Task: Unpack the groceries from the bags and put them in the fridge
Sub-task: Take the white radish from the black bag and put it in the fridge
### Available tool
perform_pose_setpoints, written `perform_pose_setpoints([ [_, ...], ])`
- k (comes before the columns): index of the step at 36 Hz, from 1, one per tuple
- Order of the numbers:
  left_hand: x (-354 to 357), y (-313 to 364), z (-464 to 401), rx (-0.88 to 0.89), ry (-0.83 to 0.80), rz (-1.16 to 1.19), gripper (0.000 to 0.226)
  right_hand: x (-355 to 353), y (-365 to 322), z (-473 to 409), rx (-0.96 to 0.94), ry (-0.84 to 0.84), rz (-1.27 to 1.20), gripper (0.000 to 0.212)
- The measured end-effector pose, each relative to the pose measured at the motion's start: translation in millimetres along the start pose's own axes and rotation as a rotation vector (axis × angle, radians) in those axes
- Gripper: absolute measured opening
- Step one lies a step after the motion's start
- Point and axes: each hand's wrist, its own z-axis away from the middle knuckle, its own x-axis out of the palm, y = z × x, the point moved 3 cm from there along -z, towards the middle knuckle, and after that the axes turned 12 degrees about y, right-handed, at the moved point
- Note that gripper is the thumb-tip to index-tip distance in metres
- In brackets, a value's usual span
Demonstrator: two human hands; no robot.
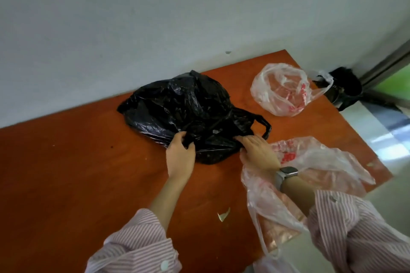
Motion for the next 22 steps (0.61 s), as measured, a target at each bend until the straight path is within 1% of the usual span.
perform_pose_setpoints([
  [1,-3.8,0.4,-5.0,0.058,0.027,-0.065,0.045,4.0,-3.8,5.0,-0.051,-0.014,-0.007,0.045],
  [3,-14.8,-0.9,-12.8,0.257,0.094,-0.271,0.064,15.0,-11.5,16.3,-0.16,-0.012,-0.006,0.04],
  [4,-19.9,-1.0,-15.4,0.405,0.119,-0.402,0.078,21.1,-15.5,22.4,-0.208,-0.023,-0.007,0.037],
  [6,-22.4,-0.4,-16.3,0.779,0.116,-0.636,0.102,34.1,-22.4,34.8,-0.285,-0.081,0.006,0.035],
  [7,-19.1,-0.5,-14.4,0.978,0.069,-0.717,0.11,41.3,-23.7,41.3,-0.32,-0.116,0.013,0.034],
  [8,-14.4,-2.4,-12.8,1.153,-0.02,-0.782,0.113,47.1,-25.2,46.9,-0.354,-0.159,0.015,0.032],
  [9,-10.5,-2.8,-11.3,1.289,-0.12,-0.84,0.111,51.4,-27.0,51.1,-0.377,-0.214,0.006,0.031],
  [10,-7.2,-5.1,-11.3,1.377,-0.206,-0.909,0.104,54.1,-28.4,54.1,-0.372,-0.272,-0.022,0.031],
  [11,-5.3,-8.2,-13.2,1.41,-0.275,-0.967,0.093,55.0,-29.0,55.4,-0.343,-0.311,-0.061,0.033],
  [12,-5.6,-14.3,-17.9,1.381,-0.327,-1.008,0.083,54.6,-28.3,55.5,-0.28,-0.361,-0.103,0.035],
  [13,-7.9,-20.1,-23.7,1.333,-0.337,-1.018,0.074,53.8,-26.8,54.5,-0.205,-0.379,-0.144,0.037],
  [16,-24.7,-40.6,-43.0,1.082,-0.291,-0.969,0.063,51.4,-21.9,48.5,0.017,-0.373,-0.239,0.037],
  [17,-29.7,-47.9,-47.9,0.99,-0.277,-0.939,0.061,50.6,-21.1,46.2,0.06,-0.339,-0.269,0.036],
  [20,-41.4,-59.1,-59.8,0.805,-0.198,-0.852,0.055,47.2,-22.3,37.7,0.074,-0.177,-0.325,0.032],
  [22,-48.7,-60.1,-69.2,0.676,-0.16,-0.846,0.058,41.7,-27.4,29.2,0.047,-0.083,-0.317,0.032],
])
